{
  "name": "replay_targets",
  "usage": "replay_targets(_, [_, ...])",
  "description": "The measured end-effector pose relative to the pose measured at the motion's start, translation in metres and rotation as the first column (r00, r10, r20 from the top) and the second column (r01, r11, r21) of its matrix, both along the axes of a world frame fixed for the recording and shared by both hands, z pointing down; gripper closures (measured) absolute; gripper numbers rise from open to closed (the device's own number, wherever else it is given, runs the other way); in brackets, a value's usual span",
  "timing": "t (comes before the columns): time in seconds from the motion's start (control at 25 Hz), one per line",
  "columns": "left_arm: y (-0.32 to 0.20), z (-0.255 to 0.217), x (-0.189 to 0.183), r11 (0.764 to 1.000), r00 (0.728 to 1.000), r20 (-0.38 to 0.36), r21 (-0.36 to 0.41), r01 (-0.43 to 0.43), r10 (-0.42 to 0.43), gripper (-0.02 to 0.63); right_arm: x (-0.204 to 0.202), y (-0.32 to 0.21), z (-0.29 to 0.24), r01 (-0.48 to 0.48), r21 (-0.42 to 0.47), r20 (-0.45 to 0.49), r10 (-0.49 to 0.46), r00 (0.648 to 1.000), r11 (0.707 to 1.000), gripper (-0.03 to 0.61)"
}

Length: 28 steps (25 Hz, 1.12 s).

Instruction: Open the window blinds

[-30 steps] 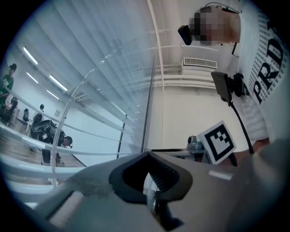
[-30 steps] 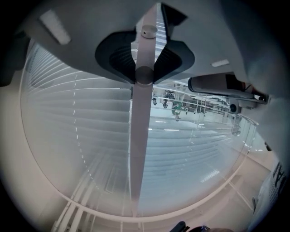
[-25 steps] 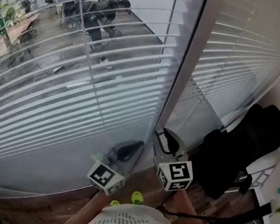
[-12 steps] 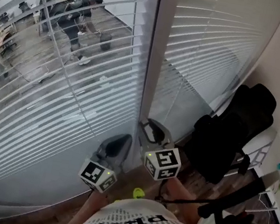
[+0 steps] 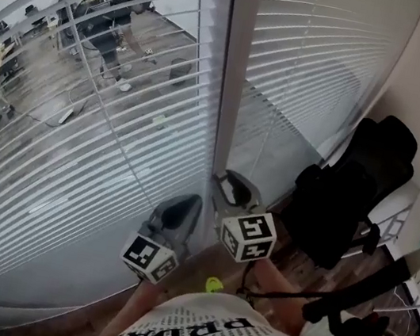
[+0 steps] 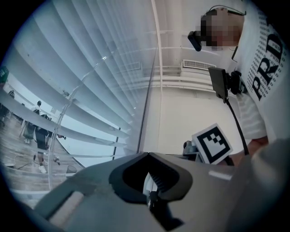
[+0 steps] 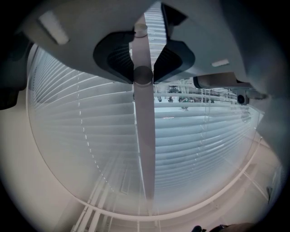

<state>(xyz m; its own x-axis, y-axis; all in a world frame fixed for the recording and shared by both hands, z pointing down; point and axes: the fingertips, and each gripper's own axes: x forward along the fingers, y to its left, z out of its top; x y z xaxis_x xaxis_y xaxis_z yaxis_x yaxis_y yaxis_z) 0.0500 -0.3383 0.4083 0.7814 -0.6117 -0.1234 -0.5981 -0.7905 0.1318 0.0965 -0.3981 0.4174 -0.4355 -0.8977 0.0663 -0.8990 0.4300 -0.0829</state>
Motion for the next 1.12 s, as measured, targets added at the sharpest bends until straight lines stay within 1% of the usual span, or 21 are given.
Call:
replay_targets(0.16, [0.004,-0.005,-0.005,1.0,1.0,0.009,0.004,0.006,-0.006,0.621,0.0,0.004,-0.003,-0.013,0.004,-0.026,0.013,1.0,1.0,0.451])
replay_targets(0.32, [0.009,0.0,-0.009,1.0,1.0,0.003,0.007,0.008,-0.008,0.621,-0.003,0.008,0.004,-0.019,0.017,-0.03,0.02,0.999,1.0,0.451])
replay_targets(0.56, [-0.001,-0.005,-0.006,1.0,1.0,0.015,-0.009,0.008,-0.007,0.621,-0.002,-0.002,-0.004,-0.025,0.02,-0.032,0.026,0.999,0.999,0.451])
replay_targets(0.72, [-0.006,-0.012,-0.008,1.0,1.0,0.022,-0.004,0.003,-0.003,0.621,-0.003,-0.006,-0.011,-0.03,0.029,-0.043,0.031,0.999,0.999,0.451])
replay_targets(0.92, [-0.002,-0.006,-0.003,1.0,1.0,0.025,-0.006,0.012,-0.011,0.621,0.0,-0.003,-0.005,-0.02,0.028,-0.051,0.021,0.998,0.999,0.451])
replay_targets(1.12, [0.001,0.003,0.002,1.0,0.999,0.032,-0.007,0.002,-0.002,0.621,0.003,-0.001,0.003,-0.019,0.03,-0.057,0.021,0.998,0.999,0.451])
